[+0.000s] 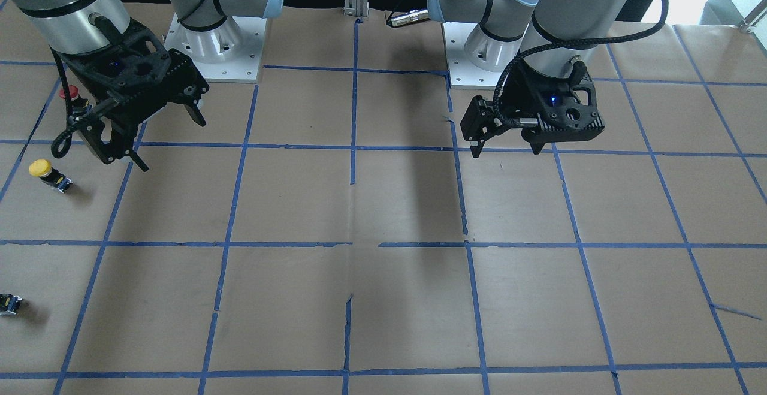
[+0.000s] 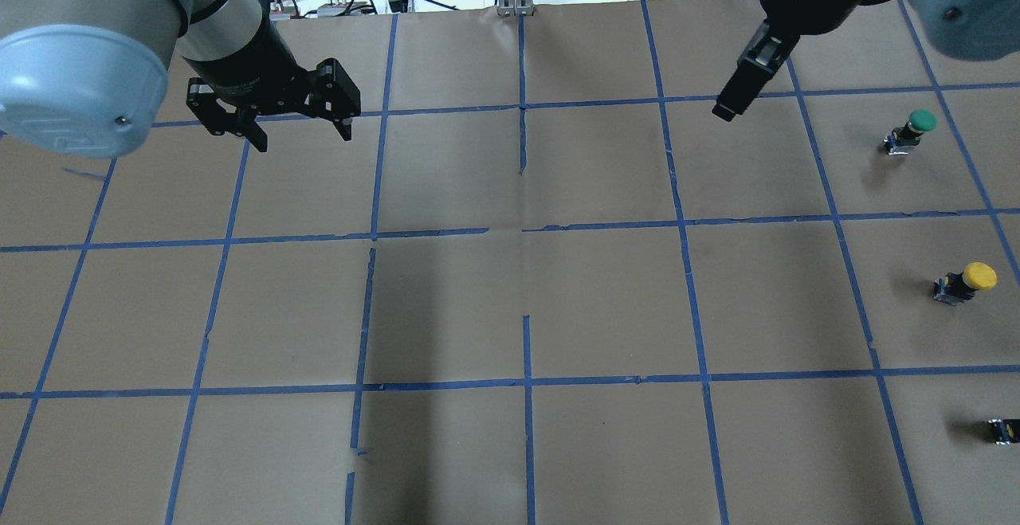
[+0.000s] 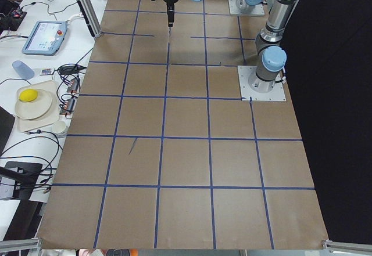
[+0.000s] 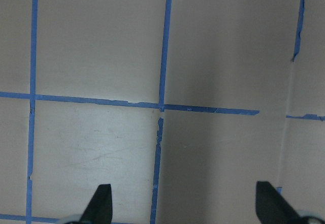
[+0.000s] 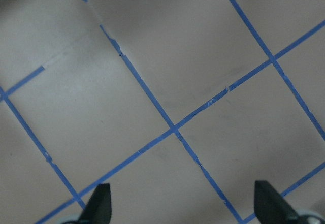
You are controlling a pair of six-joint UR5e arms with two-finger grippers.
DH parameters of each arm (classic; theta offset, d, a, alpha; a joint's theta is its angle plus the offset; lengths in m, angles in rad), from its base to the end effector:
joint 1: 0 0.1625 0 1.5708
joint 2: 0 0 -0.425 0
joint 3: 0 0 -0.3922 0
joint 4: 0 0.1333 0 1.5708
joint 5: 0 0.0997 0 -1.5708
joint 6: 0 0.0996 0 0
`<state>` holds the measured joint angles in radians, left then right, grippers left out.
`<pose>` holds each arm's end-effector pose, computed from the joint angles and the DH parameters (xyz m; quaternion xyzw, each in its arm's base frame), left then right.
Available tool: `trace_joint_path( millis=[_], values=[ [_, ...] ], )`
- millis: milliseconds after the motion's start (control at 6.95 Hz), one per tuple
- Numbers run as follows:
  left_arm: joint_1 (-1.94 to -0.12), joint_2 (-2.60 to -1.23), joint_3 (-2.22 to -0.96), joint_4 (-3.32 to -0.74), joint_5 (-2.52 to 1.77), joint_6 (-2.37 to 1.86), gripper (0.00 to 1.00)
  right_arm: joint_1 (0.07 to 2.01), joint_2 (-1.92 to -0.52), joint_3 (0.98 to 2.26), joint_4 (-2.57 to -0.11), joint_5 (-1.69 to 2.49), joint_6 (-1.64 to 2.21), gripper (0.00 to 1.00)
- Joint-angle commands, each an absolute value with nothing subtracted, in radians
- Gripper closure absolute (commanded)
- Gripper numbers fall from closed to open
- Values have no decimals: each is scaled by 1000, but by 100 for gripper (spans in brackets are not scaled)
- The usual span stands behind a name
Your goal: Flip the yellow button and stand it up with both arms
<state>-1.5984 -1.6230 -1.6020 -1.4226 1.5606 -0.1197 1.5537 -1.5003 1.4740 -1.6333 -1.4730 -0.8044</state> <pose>-0.1486 -0.5150 0.4613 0.0458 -0.9984 0.0319 0.0075 0.1339 -0.5325 0.5069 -0.3847 0.9207 -0.0601 0.0271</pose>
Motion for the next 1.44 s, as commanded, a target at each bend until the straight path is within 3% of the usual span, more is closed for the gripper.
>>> trace_joint_path(
  millis=[0,575,1295],
  values=[
    [-1598,-1623,-1600,-1427,1560,-120,0,1569,-1512,1425,-1595,-1474,-429,0],
    [-1600,-1621,-1600,-1428,1557,-120,0,1572,-1594,1419,-1421,-1514,54,0],
    [-1574,-1565,-1585,-1523,1520,-26,0,1598,-1592,1437,-1474,-1531,46,0]
  ],
)
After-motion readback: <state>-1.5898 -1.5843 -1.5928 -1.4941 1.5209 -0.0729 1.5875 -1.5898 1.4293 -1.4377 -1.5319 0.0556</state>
